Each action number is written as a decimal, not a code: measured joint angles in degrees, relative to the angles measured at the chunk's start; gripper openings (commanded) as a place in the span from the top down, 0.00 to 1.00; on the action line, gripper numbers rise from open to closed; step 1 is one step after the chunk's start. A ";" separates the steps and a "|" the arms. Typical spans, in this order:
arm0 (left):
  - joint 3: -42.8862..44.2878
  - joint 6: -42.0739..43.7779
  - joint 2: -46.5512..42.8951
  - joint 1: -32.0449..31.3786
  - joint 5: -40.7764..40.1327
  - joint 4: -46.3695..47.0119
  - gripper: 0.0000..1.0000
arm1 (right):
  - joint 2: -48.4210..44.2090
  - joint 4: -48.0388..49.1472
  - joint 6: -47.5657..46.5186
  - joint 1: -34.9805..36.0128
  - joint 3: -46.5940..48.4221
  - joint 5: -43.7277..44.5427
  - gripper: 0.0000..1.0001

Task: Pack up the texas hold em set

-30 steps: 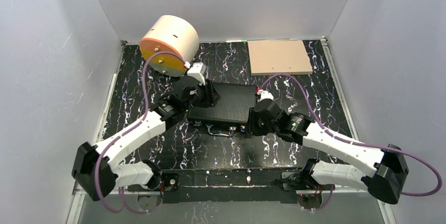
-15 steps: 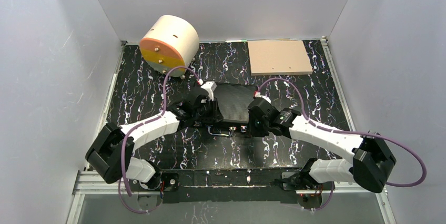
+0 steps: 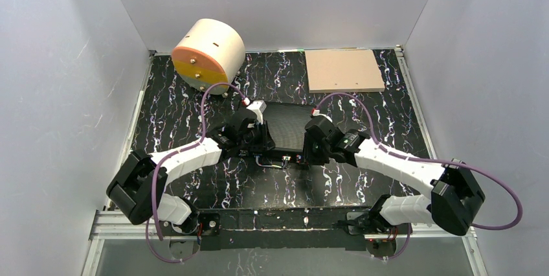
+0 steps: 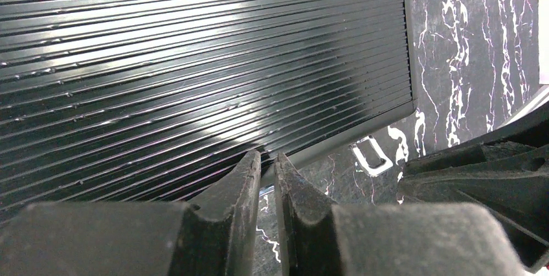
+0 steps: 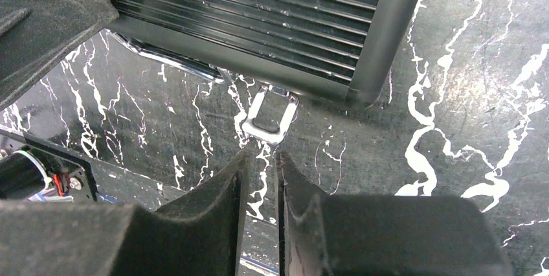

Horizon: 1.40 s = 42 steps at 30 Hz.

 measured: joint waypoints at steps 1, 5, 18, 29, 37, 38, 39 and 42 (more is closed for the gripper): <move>-0.07 0.00 0.00 0.00 -0.02 0.07 0.86 | 0.11 0.04 -0.02 -0.13 0.00 -0.07 0.70; -0.22 -0.02 0.00 0.00 -0.02 0.31 0.86 | 1.97 0.83 -0.48 -0.35 0.00 -0.44 0.71; -1.44 -0.04 -0.52 0.00 -0.50 1.90 0.87 | 7.98 3.10 -2.14 -1.40 -1.33 -2.82 0.90; -0.52 -0.50 -0.94 -0.09 -1.51 0.02 0.85 | 6.88 12.83 -3.08 -0.90 -9.42 5.01 0.83; 2.89 -0.94 -5.57 -0.04 -8.96 -12.66 0.63 | -2.64 14.64 -6.73 -1.36 -6.64 2.08 0.44; 3.65 -1.40 -6.62 -0.04 -10.67 -14.78 0.61 | -2.91 14.58 -7.15 -1.44 -5.16 1.11 0.39; 4.39 -1.86 -7.43 -0.04 -12.15 -16.59 0.60 | -2.86 14.34 -7.43 -1.46 -3.26 0.24 0.35; 6.29 -4.07 -10.88 -0.04 -18.16 -22.45 0.60 | -0.74 11.80 -8.04 -1.46 4.63 -0.09 0.29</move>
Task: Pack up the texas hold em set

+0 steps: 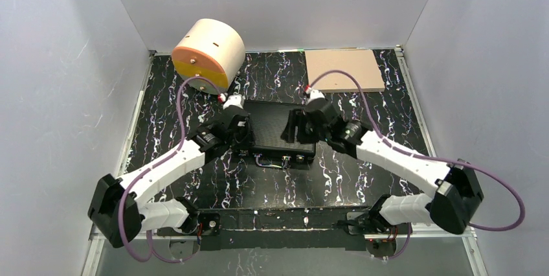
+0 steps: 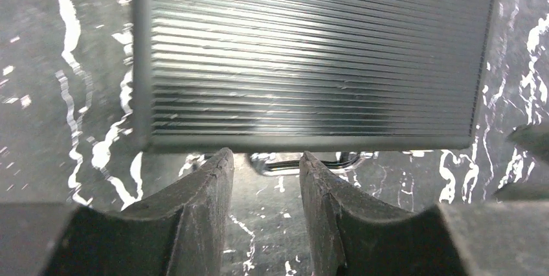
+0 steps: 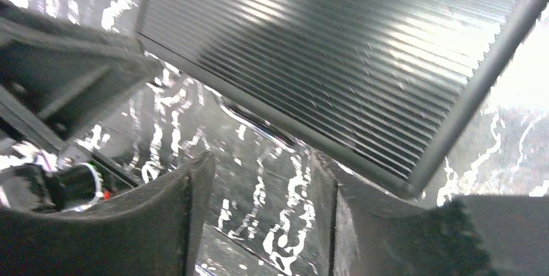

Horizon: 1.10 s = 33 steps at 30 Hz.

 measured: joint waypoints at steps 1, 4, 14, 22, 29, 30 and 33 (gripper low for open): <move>0.00 -0.68 -1.18 0.00 -1.36 -1.33 0.64 | 1.64 -0.98 -0.33 0.02 3.23 0.37 0.29; -0.70 -2.51 -4.39 0.04 -4.20 -4.57 0.76 | 7.82 -3.98 -1.44 0.02 11.39 2.80 0.30; -10.64 -3.48 -7.04 0.04 -4.74 -4.94 0.81 | 24.85 -18.53 -2.14 -0.02 21.44 5.57 0.34; -12.17 -3.43 -6.03 0.09 -4.33 -0.50 0.82 | 25.09 -20.90 -2.25 -0.02 21.44 4.79 0.36; -15.26 -2.40 -5.40 0.20 -4.24 3.76 0.94 | 25.83 -21.00 -2.29 -0.02 21.64 4.63 0.37; -16.02 -2.36 -5.05 0.22 -4.20 4.83 0.95 | 25.81 -21.00 -2.29 -0.02 21.64 4.63 0.37; -16.63 -2.27 -4.26 0.31 -4.04 6.23 0.97 | 25.83 -21.03 -2.25 -0.02 21.64 4.66 0.37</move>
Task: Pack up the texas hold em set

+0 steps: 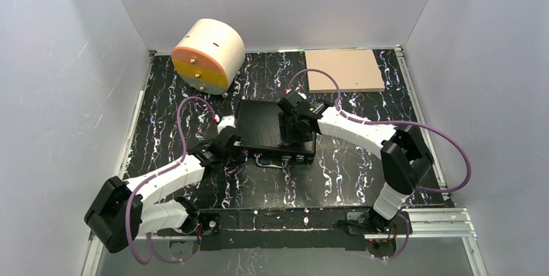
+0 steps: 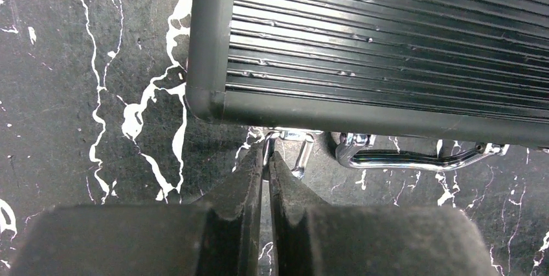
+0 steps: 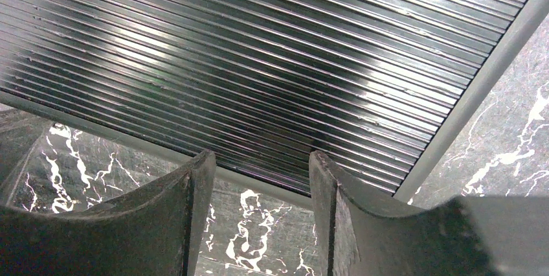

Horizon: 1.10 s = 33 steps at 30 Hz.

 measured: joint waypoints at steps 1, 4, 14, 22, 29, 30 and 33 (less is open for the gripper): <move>-0.02 0.15 0.26 0.00 0.07 0.22 0.97 | 0.00 -0.02 0.00 0.00 0.00 0.04 0.37; -0.55 0.39 1.05 0.04 0.39 1.51 0.97 | 0.00 0.00 0.07 0.00 0.00 0.17 0.37; -1.99 2.80 3.32 0.02 -0.26 5.25 0.95 | -0.59 -0.33 0.57 0.00 -0.04 1.11 0.37; -0.09 4.00 -11.96 0.02 -2.60 2.51 0.86 | -11.89 -1.42 3.21 0.00 -4.55 4.37 0.33; -2.82 1.27 -8.41 0.02 0.70 6.03 0.76 | -17.44 -2.64 2.14 -0.09 -8.37 4.17 0.27; -4.11 0.37 -7.28 0.02 1.03 7.04 0.77 | -15.80 -3.72 2.16 -0.11 -8.11 4.90 0.27; -8.20 -2.12 -5.46 0.02 1.20 10.49 0.80 | -11.50 -5.60 2.16 -0.11 -8.00 6.58 0.27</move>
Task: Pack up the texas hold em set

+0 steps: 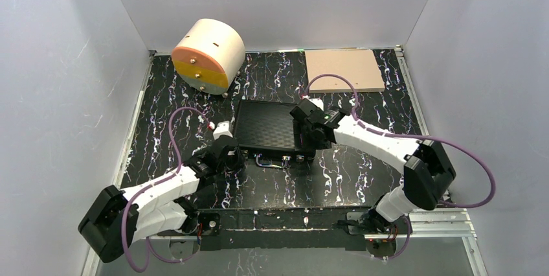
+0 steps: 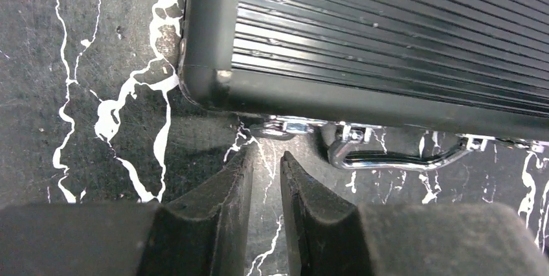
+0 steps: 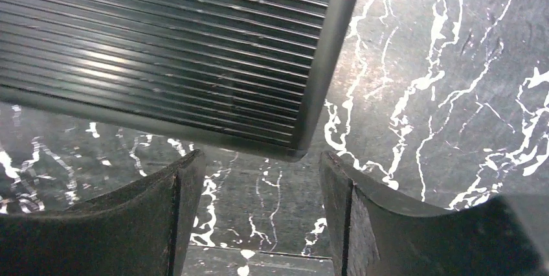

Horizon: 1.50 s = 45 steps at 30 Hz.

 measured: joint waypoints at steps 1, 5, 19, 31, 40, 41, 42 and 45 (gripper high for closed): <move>-0.83 -0.55 0.31 0.00 -0.04 0.85 0.81 | 1.11 -0.55 0.00 0.00 0.00 0.37 0.26; -2.16 -2.14 1.84 0.00 -1.53 5.03 0.84 | 2.14 -0.81 0.09 -0.09 0.00 1.31 0.27; -5.29 -3.17 7.15 -0.66 -4.48 14.34 0.86 | 2.01 -2.36 1.62 -0.66 0.68 3.19 0.27; -1.22 -4.28 -5.38 -0.44 -6.43 -0.92 0.02 | -20.22 -10.80 9.77 -0.85 -0.90 9.70 0.22; 20.46 -1.79 -23.61 -0.39 -11.89 -27.45 0.02 | -36.17 -26.88 12.24 -0.92 13.88 21.64 0.04; 23.58 -1.14 -24.30 -0.39 -13.70 -30.32 0.02 | -36.39 -27.41 11.04 -0.92 16.55 22.93 0.02; 26.05 -0.42 -24.70 -0.39 -15.19 -32.33 0.02 | -36.92 -27.82 9.79 -0.92 18.91 24.09 0.02; 35.19 2.54 -25.24 -0.37 -20.57 -39.08 0.02 | -37.46 -28.35 6.19 -0.96 23.45 26.53 0.02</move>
